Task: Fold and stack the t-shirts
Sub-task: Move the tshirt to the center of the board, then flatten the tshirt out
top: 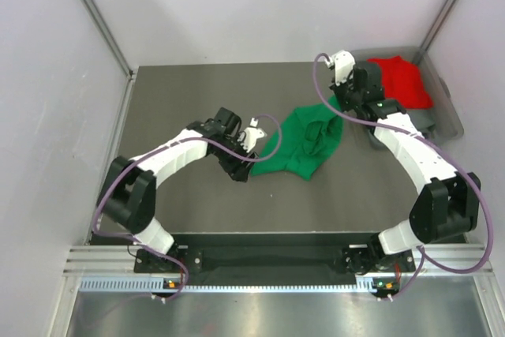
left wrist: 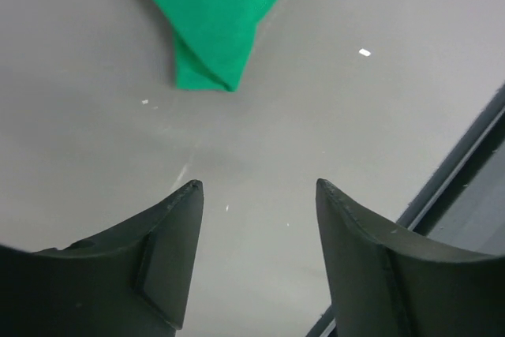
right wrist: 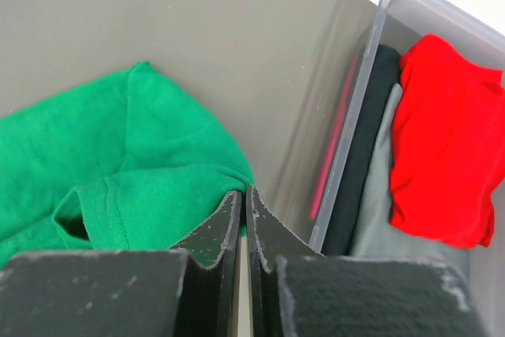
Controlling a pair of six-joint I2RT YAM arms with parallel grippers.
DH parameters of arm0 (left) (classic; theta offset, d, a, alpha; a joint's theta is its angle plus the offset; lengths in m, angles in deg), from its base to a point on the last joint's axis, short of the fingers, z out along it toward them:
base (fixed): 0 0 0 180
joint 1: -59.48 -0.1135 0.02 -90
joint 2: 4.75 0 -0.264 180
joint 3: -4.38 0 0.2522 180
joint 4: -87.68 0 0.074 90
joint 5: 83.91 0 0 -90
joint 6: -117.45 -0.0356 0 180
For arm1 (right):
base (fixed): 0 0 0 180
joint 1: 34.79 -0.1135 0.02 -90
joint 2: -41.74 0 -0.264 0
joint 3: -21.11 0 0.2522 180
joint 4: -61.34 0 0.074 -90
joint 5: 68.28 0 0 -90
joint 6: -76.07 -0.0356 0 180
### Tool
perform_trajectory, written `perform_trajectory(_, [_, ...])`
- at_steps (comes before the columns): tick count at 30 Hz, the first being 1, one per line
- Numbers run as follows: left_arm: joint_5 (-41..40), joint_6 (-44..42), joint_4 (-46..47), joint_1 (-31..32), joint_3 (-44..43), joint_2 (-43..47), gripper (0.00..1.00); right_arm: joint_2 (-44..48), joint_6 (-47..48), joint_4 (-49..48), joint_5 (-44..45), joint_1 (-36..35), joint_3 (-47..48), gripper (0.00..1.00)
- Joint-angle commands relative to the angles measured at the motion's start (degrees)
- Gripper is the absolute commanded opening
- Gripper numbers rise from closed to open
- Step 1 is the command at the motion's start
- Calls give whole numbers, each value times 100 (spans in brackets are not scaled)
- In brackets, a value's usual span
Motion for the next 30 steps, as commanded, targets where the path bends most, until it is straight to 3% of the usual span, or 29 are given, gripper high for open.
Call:
perform_trajectory(1, [26, -288, 88, 96, -296, -451, 62, 277, -122, -427, -50, 123, -135, 0])
perform_trajectory(6, [-35, -296, 228, 105, -419, -726, 62, 339, -272, -488, -165, 254, -285, 0])
perform_trajectory(16, [62, -218, -105, 193, -1525, -1805, 61, 435, -263, -567, -420, 395, -610, 0])
perform_trajectory(20, [44, -200, -475, 228, -2019, -2299, 43, 470, -281, -567, -490, 457, -646, 0])
perform_trajectory(27, [79, -200, -607, 228, -1975, -2273, 42, 515, -246, -532, -622, 667, -620, 0])
perform_trajectory(28, [114, -209, -641, 228, -1984, -2247, 40, 488, -246, -515, -657, 685, -619, 0])
perform_trajectory(30, [167, -270, -738, 228, -1967, -2159, 23, 479, -263, -514, -710, 720, -611, 0])
